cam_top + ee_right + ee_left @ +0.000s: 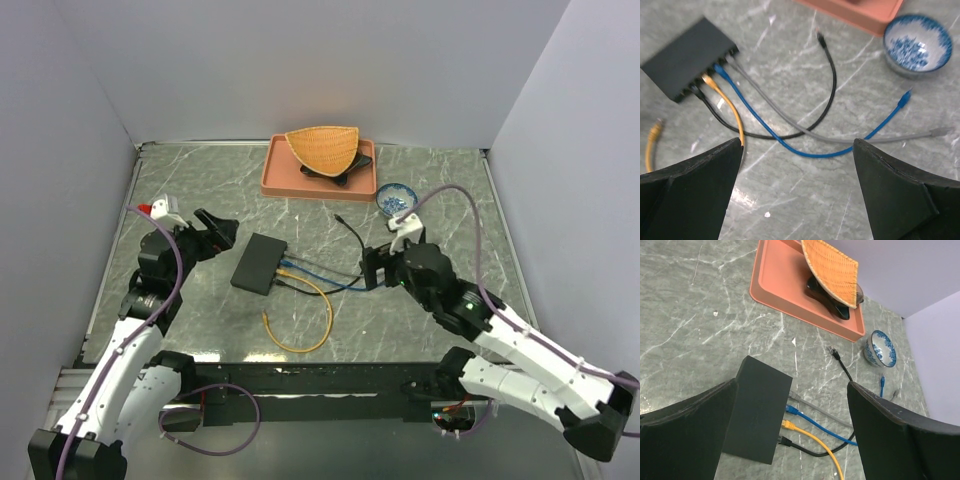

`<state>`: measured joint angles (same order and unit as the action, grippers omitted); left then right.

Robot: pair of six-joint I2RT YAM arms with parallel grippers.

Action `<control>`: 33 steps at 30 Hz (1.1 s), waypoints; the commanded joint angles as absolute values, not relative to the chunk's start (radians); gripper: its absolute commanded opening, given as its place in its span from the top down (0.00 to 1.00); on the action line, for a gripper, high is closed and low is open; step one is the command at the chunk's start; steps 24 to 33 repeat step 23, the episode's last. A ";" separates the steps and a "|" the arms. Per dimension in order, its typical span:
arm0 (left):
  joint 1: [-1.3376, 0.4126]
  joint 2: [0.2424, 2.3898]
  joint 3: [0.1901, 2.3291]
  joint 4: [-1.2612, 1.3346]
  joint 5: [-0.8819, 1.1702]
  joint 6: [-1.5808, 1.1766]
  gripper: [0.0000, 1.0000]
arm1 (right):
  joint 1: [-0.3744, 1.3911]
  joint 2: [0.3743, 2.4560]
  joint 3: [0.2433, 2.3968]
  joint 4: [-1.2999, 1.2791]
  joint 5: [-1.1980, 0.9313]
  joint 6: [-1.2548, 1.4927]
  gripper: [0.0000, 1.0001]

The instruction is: Insert the plug into the switch port

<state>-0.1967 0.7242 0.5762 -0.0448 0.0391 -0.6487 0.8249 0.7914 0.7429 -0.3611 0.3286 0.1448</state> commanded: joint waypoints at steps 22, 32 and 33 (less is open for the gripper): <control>-0.193 0.555 0.531 0.038 0.097 -0.546 0.04 | 0.831 0.664 0.700 -0.210 0.327 0.118 0.01; -0.193 0.552 0.529 0.041 0.086 -0.540 0.04 | 0.831 0.660 0.690 -0.177 0.322 0.094 0.01; -0.193 0.552 0.529 0.041 0.086 -0.540 0.04 | 0.831 0.660 0.690 -0.177 0.322 0.094 0.01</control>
